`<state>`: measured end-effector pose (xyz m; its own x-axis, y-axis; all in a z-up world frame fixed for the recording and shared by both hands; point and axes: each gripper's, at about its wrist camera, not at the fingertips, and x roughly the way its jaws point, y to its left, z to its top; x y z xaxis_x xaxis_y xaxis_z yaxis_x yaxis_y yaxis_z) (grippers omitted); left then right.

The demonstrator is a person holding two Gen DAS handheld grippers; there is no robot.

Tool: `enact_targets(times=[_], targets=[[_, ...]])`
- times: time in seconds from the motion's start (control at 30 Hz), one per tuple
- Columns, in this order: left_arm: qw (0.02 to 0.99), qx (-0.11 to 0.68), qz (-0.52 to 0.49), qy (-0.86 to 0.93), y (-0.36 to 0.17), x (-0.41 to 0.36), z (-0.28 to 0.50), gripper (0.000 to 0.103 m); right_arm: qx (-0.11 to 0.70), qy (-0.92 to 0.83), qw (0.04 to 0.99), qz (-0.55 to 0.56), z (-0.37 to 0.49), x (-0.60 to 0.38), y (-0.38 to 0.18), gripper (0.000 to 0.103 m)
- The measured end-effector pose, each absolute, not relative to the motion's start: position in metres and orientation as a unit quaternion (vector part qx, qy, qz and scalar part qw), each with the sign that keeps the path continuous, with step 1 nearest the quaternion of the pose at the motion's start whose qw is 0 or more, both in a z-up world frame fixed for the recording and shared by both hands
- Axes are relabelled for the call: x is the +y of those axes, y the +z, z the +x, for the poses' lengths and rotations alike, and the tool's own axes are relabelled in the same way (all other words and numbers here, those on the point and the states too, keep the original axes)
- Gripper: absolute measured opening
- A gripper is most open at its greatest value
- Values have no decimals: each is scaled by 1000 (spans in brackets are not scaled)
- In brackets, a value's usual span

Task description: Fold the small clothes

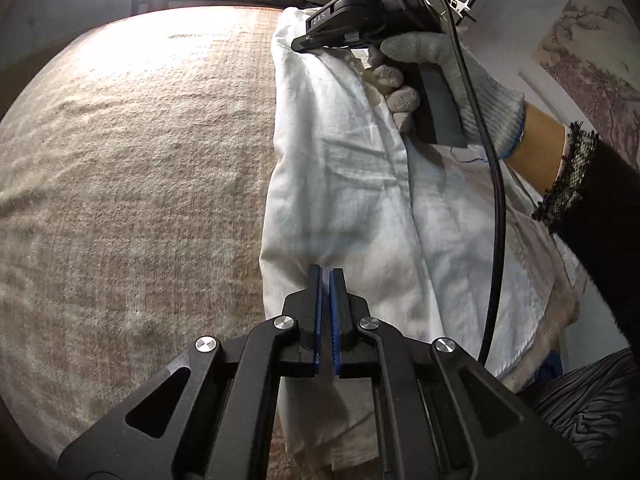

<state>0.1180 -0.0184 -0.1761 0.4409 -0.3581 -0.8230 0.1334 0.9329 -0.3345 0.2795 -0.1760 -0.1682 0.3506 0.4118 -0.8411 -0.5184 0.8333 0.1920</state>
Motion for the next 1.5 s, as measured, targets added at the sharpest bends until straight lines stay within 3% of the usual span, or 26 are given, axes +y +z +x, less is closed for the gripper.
enact_targets(times=[0.87, 1.13, 1.17, 1.2, 1.23, 1.3, 1.4, 1.5], targets=[[831, 522, -99, -163, -162, 2, 26, 4, 538, 288, 792, -27, 66, -234, -154, 3], [854, 488, -104, -148, -127, -11, 37, 4, 523, 271, 808, 4, 42, -280, -120, 3], [856, 483, -107, -152, -122, -14, 40, 4, 519, 264, 813, 12, 41, -288, -115, 5], [857, 479, -110, -158, -117, -18, 43, 4, 515, 255, 818, 19, 40, -298, -110, 14], [857, 474, -112, -167, -112, -23, 47, 5, 510, 247, 824, 23, 38, -305, -105, 30], [864, 460, -101, -176, -104, -35, 53, 10, 497, 232, 836, 29, 35, -321, -96, 47], [874, 439, -78, -194, -91, -58, 59, 24, 491, 215, 843, 41, 37, -345, -85, 47], [875, 429, -58, -217, -85, -83, 66, 24, 487, 190, 851, 57, 37, -377, -76, 47]])
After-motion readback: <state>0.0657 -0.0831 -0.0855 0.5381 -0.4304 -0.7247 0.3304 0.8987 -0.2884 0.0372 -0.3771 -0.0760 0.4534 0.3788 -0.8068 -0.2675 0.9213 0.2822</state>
